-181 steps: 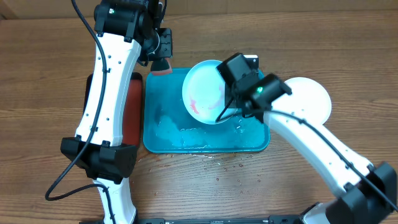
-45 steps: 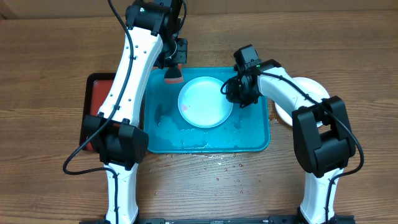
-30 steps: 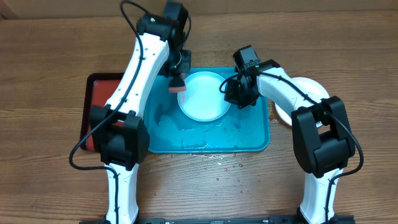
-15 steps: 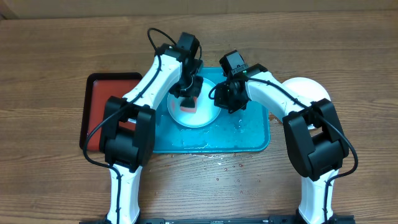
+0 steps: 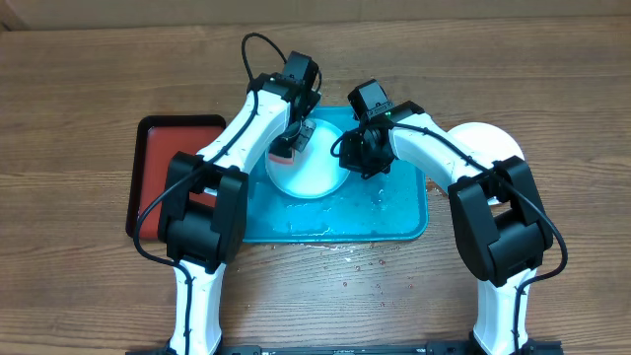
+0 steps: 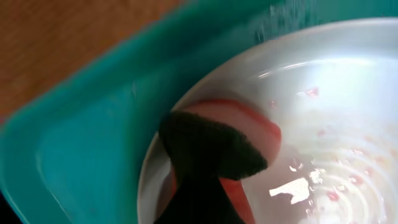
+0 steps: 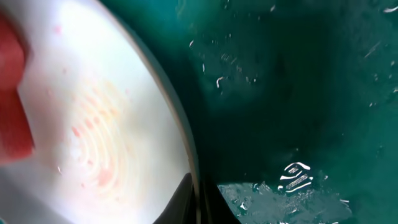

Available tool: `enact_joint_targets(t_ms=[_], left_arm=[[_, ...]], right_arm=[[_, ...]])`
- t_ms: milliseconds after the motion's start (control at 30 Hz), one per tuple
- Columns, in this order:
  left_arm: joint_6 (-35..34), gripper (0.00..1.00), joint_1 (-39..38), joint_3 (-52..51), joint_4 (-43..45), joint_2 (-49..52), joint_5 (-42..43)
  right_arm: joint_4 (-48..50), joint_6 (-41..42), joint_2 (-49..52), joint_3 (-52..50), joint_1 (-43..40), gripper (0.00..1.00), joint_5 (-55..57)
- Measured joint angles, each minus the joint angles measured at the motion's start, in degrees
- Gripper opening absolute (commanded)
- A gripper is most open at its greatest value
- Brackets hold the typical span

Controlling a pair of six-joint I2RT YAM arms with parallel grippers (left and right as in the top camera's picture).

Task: Clean dirty plates on tray and stack at the side
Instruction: 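Scrub the light-blue plate with the sponge while the right gripper holds it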

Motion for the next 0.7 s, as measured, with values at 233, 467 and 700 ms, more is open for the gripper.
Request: enact_joint_targets(t_ms=[233, 467, 700], left_arm=[[0.98, 0.04, 0.02, -0.31, 1.99, 0.0, 2.36], [1.18, 0.04, 0.57, -0.35, -2.64, 0.0, 10.75], [4.94, 0.04, 0.72, -0.5, -3.26, -0.02, 16.98]], right_arm=[[0.0, 0.74, 0.04, 0.0, -0.11, 0.04, 0.55], [-0.66, 0.66, 0.04, 0.0, -0.13, 0.04, 0.55], [-0.68, 0.46, 0.04, 0.0, -0.13, 0.04, 0.52]])
